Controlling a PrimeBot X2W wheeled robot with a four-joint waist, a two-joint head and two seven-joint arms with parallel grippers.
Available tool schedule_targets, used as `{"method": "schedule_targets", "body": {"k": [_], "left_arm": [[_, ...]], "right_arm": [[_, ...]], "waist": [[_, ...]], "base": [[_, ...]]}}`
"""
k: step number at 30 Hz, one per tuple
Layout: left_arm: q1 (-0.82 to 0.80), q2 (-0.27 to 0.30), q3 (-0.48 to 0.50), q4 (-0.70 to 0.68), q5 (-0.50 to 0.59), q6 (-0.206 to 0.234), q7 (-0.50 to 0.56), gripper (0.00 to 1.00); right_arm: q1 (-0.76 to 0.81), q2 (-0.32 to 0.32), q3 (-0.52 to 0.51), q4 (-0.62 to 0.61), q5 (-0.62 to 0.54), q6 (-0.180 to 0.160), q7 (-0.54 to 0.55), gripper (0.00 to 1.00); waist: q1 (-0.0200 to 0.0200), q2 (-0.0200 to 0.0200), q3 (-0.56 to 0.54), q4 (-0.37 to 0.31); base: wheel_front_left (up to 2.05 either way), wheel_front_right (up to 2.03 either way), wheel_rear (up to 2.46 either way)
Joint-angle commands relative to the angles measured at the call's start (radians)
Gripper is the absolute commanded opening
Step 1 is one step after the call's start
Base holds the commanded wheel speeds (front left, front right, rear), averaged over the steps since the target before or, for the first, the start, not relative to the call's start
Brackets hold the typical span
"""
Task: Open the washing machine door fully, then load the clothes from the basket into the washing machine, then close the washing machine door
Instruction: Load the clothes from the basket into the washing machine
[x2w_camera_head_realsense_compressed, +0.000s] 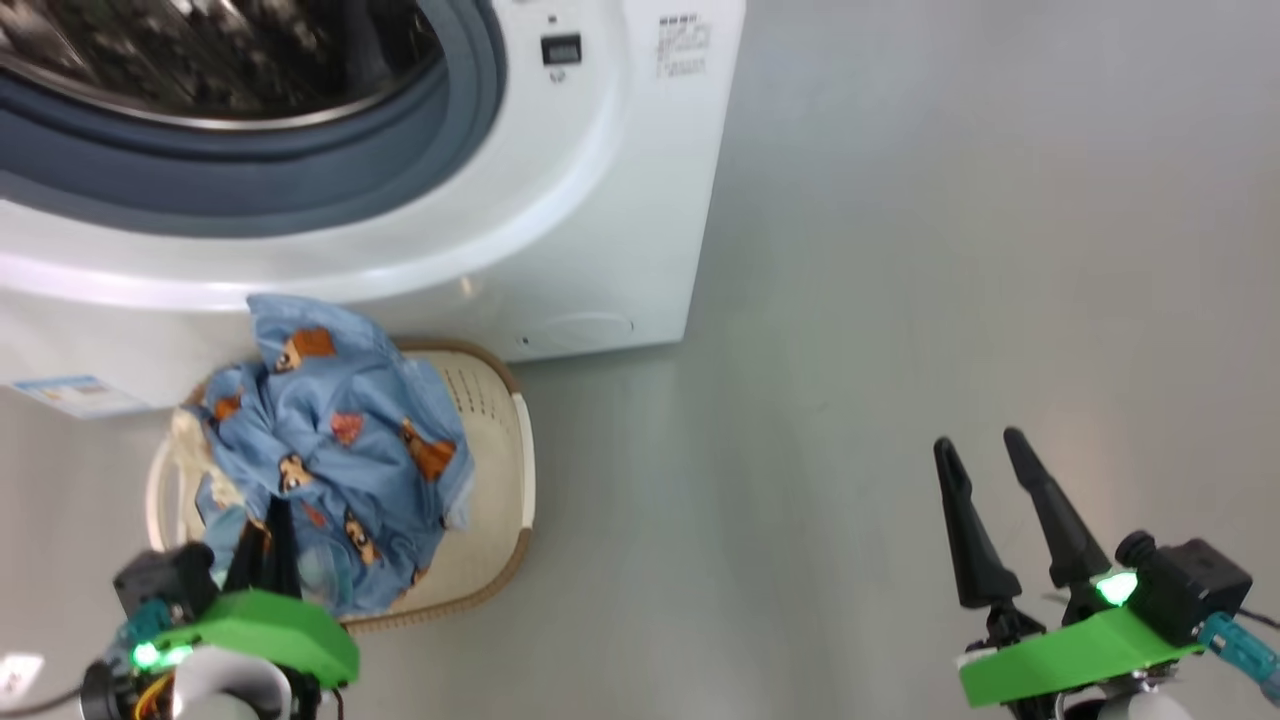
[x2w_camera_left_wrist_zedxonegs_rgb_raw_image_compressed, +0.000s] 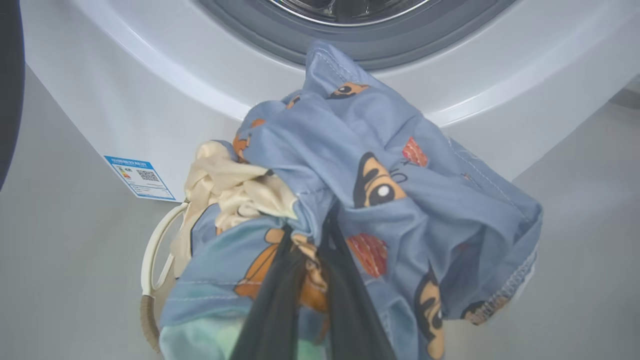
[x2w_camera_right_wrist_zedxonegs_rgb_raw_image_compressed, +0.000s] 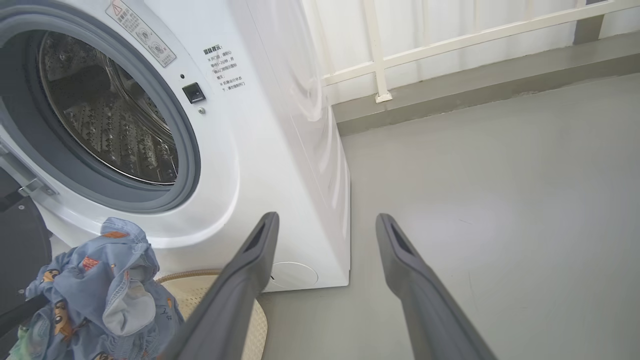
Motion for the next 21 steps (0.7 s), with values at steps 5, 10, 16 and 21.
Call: {"method": "schedule_targets", "body": {"k": [5, 10, 16, 21], "left_arm": [[0.076, 0.009, 0.032, -0.092, 0.023, 0.012, -0.014, 0.0], [0.136, -0.004, 0.03, -0.152, 0.037, 0.01, -0.014, 0.0], [0.206, -0.018, 0.035, -0.243, 0.076, 0.016, -0.014, 0.0], [0.255, -0.028, 0.049, -0.315, 0.097, 0.019, -0.014, 0.0]], "right_arm": [[0.043, 0.006, 0.026, -0.016, -0.009, 0.002, -0.005, 1.0], [0.065, 0.009, 0.024, -0.016, -0.015, 0.002, -0.005, 1.0], [0.103, 0.009, 0.019, -0.015, -0.025, 0.002, -0.005, 1.0], [0.129, -0.003, 0.017, -0.023, -0.053, 0.002, -0.005, 1.0]], "waist": [[0.0, 0.0, -0.092, 0.003], [0.0, 0.0, -0.138, -0.001], [0.0, 0.0, -0.202, 0.001], [0.0, 0.0, -0.244, 0.01]], "base": [[0.0, 0.0, 0.0], [0.0, 0.0, 0.0], [0.0, 0.0, 0.0], [0.0, 0.0, 0.0]]}}
